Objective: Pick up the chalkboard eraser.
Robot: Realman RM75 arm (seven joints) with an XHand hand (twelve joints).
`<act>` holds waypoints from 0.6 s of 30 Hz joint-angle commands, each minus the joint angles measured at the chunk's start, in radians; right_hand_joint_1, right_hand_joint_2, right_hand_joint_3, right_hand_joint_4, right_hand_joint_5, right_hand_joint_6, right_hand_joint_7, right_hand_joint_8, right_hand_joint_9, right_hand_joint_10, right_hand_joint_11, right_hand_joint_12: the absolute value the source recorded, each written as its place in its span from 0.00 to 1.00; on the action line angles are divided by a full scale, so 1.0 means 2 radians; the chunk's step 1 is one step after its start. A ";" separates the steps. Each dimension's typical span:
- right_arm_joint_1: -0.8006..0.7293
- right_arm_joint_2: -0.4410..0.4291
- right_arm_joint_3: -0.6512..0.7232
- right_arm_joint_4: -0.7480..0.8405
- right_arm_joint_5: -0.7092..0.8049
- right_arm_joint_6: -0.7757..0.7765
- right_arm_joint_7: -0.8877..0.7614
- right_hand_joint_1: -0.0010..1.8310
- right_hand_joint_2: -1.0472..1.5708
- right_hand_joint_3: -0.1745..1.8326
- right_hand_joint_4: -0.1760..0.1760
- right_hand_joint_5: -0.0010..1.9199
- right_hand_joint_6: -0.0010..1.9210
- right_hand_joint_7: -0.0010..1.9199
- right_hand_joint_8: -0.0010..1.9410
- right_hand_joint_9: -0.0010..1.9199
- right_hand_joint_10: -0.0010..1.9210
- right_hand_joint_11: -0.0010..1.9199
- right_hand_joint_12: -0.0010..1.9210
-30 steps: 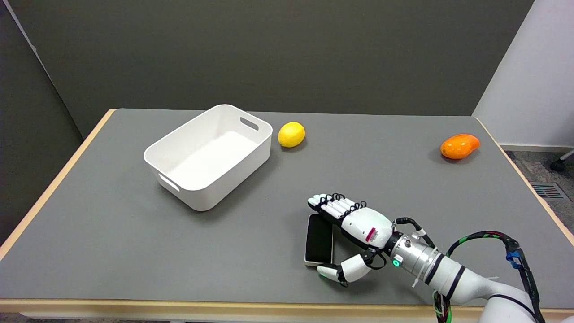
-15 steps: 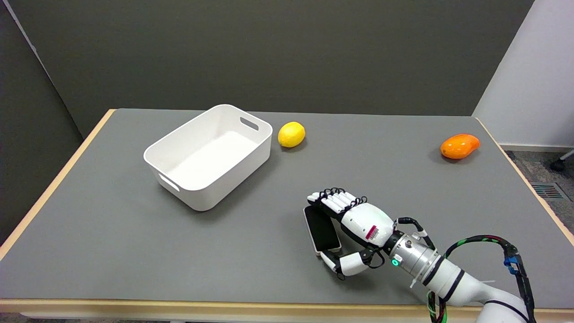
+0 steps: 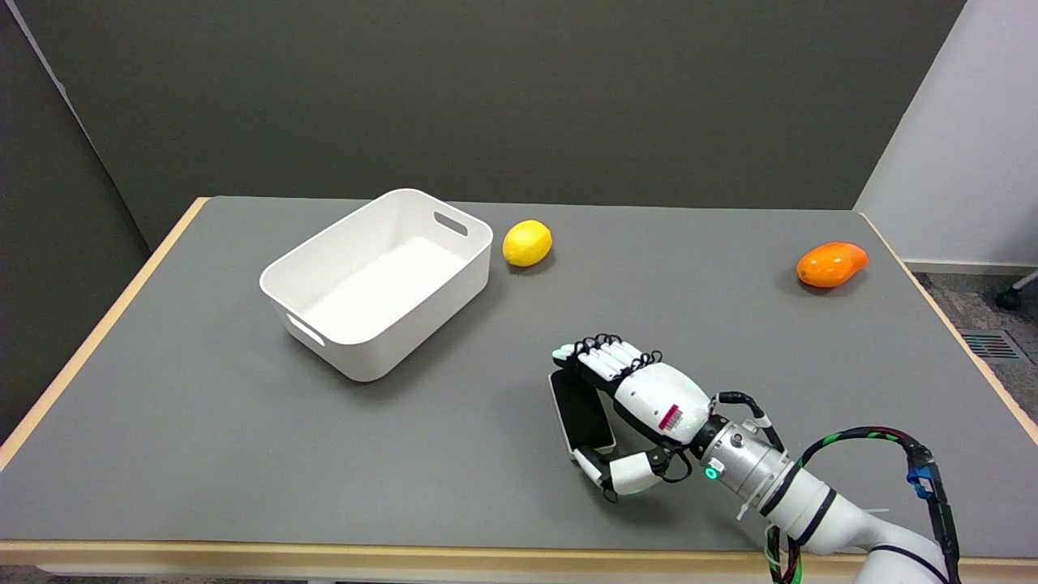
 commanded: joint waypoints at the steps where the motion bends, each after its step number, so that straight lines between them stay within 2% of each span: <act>1: 0.015 0.000 0.004 0.014 -0.004 -0.045 0.000 0.34 0.61 0.53 0.34 0.01 0.04 0.00 0.00 0.00 0.11 0.00 0.49; 6: 0.033 0.012 0.004 0.007 -0.009 -0.058 0.000 0.35 0.61 0.52 0.41 0.00 0.00 0.00 0.00 0.00 0.05 0.00 0.46; 10: 0.042 0.023 0.004 -0.004 -0.016 -0.052 0.004 0.35 0.61 0.52 0.41 0.00 0.00 0.00 0.00 0.00 0.03 0.00 0.44; 14: 0.053 0.038 0.005 -0.017 -0.016 -0.052 0.011 0.35 0.61 0.53 0.40 0.00 0.00 0.00 0.00 0.00 0.06 0.00 0.44; 18: 0.067 0.062 0.004 -0.039 -0.021 -0.044 0.063 0.36 0.61 0.54 0.43 0.00 0.00 0.00 0.04 0.00 0.12 0.00 0.45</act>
